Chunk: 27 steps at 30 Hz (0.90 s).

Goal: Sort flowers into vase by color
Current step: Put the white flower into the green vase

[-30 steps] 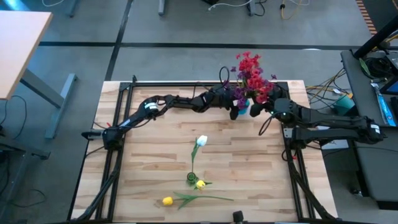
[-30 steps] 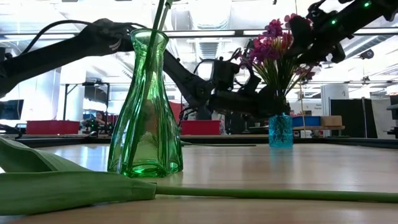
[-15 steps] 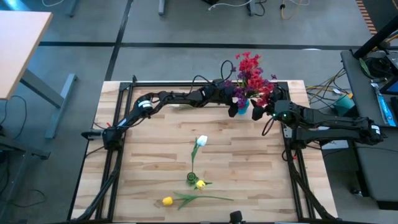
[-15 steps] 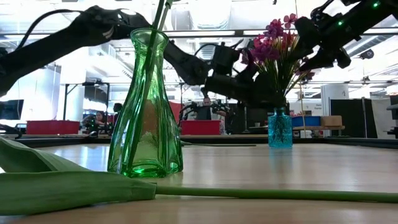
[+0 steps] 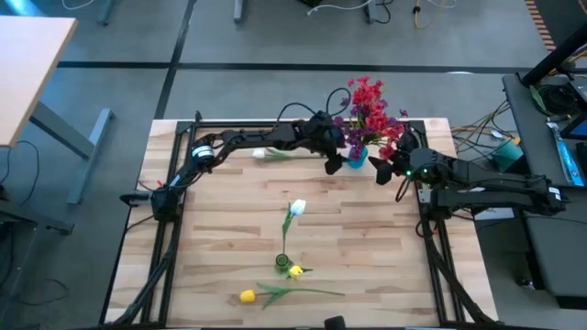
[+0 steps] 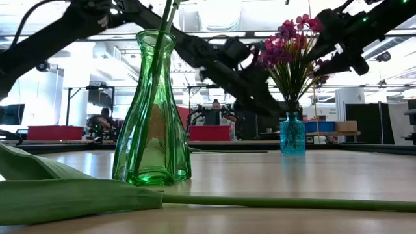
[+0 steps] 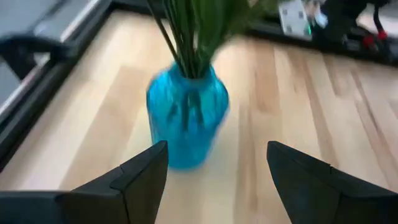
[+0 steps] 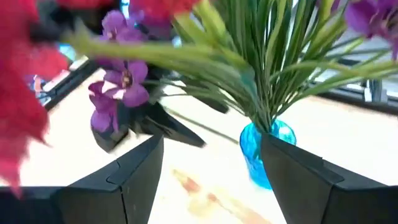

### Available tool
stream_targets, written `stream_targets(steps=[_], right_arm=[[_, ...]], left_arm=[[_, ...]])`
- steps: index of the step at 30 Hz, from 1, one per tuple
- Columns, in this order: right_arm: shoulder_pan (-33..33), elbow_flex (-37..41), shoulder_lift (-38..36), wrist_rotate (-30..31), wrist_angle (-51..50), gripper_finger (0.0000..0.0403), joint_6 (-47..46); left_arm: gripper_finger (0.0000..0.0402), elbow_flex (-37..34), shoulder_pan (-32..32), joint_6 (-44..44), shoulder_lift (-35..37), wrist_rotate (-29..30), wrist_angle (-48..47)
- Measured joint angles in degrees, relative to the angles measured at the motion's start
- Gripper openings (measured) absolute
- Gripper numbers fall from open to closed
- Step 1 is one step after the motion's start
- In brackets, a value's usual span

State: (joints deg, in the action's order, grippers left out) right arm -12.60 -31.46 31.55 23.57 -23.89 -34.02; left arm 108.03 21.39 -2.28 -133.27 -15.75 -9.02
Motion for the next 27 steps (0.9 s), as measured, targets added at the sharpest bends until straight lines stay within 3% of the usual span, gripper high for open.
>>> stream_targets(steps=[11,18,20,24,25,27], right_arm=[[0.0,0.0,0.1,-3.1,-0.4,0.0256,-0.9],[0.0,0.0,0.1,-3.6,-0.3,0.0254,-0.9],[0.0,0.0,0.1,-5.2,-0.3,0.0254,-0.9],[0.0,0.0,0.1,-9.1,-0.3,0.025,-1.5],[0.0,0.0,0.1,-10.3,-0.3,0.0249,-1.9],[0.4,0.0,0.1,-12.7,-0.5,0.0246,-2.4]], left_arm=[[0.0255,0.1,-0.2,-0.3,11.0,0.3,-28.1],[0.0248,0.1,-0.6,-5.0,18.2,1.6,-46.3],[0.0246,0.1,-0.4,-8.6,20.5,6.3,-52.9],[0.0239,-0.2,0.3,-21.5,23.6,21.6,-61.4],[0.0237,-0.7,0.9,-24.7,24.3,22.2,-61.5],[0.0231,-2.0,2.9,-31.8,25.1,17.1,-60.5]])
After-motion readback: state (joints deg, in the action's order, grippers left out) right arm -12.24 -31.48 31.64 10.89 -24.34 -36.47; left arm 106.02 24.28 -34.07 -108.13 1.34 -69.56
